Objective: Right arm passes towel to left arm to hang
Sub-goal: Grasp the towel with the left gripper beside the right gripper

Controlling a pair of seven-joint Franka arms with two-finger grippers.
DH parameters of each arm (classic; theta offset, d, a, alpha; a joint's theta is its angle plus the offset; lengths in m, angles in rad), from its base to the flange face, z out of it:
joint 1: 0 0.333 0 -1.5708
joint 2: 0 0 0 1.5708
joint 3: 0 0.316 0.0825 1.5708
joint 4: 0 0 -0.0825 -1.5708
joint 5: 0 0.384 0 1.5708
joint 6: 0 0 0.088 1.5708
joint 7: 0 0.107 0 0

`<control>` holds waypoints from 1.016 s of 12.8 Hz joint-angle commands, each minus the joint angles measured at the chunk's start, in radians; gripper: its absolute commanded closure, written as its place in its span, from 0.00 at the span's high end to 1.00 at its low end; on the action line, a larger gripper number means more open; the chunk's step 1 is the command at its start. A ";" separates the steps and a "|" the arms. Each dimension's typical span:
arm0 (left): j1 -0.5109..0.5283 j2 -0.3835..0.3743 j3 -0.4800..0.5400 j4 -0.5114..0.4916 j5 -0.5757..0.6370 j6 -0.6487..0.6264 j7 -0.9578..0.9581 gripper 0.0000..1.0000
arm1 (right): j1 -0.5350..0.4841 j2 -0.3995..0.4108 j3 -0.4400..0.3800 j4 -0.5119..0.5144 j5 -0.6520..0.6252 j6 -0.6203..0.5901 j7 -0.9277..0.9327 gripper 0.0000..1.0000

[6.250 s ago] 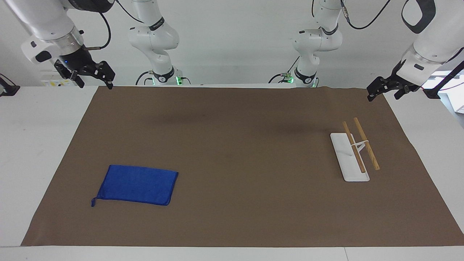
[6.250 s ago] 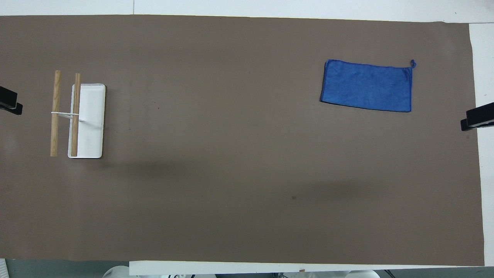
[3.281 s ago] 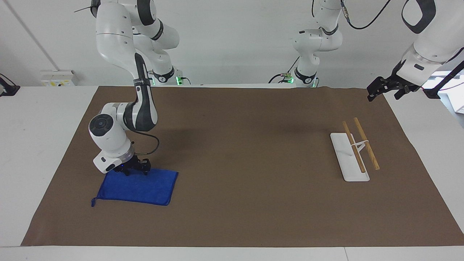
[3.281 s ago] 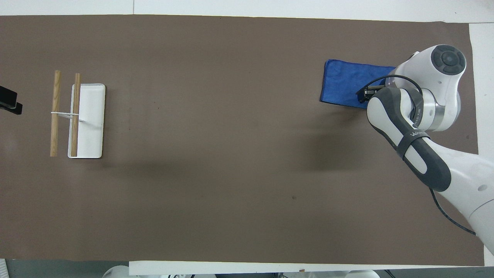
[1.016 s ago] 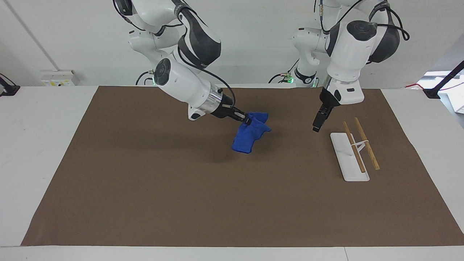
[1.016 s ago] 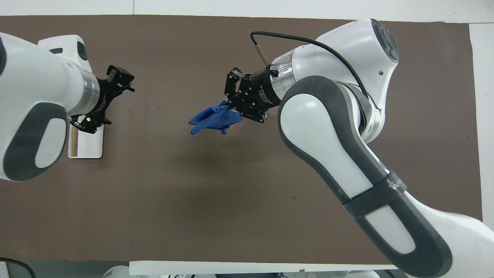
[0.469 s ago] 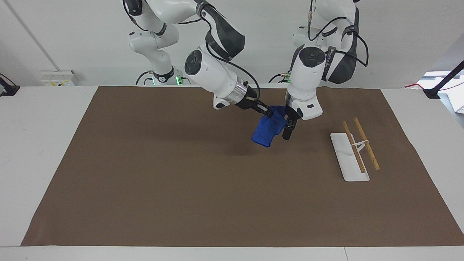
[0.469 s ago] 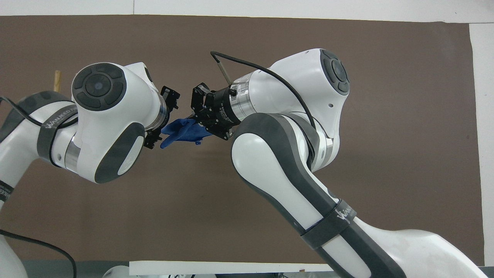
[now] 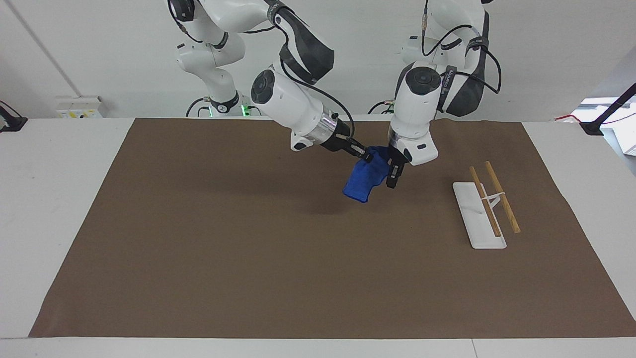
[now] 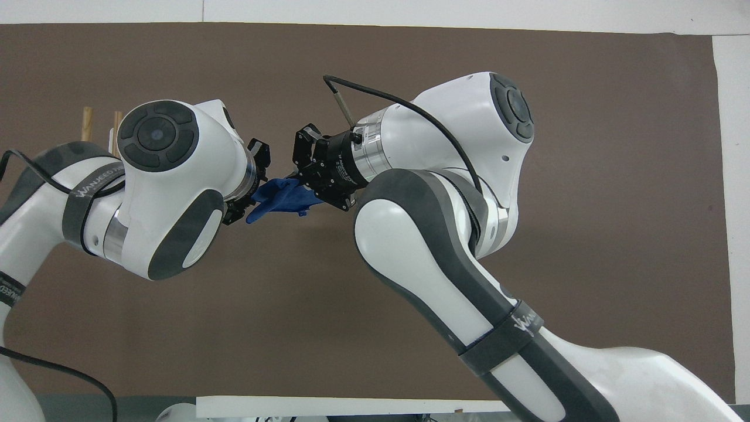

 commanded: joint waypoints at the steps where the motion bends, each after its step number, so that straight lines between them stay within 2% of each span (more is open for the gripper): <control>1: -0.022 -0.024 0.012 -0.028 -0.003 0.022 -0.009 0.00 | -0.007 -0.008 0.006 -0.016 0.024 0.011 -0.002 0.00; 5: -0.013 -0.019 0.014 -0.008 0.003 0.009 0.007 0.00 | -0.007 -0.008 0.006 -0.016 0.024 0.013 -0.001 0.00; 8: 0.027 0.008 0.023 0.106 0.005 -0.086 0.261 0.00 | -0.009 -0.008 0.006 -0.014 0.024 0.013 -0.002 0.04; 9: 0.061 0.019 0.022 0.161 -0.011 -0.135 0.373 0.00 | -0.009 -0.008 0.004 -0.014 0.021 0.014 -0.013 0.19; 10: 0.075 0.019 0.025 0.195 -0.040 -0.155 0.388 0.00 | -0.007 -0.008 0.002 -0.014 0.007 0.016 -0.037 0.86; 11: 0.085 0.012 0.026 0.206 -0.041 -0.157 0.389 0.00 | -0.006 -0.008 0.001 -0.011 -0.018 0.016 -0.089 1.00; 13: 0.098 -0.007 0.028 0.231 -0.040 -0.166 0.394 0.00 | -0.018 -0.007 -0.001 -0.011 -0.127 0.016 -0.193 1.00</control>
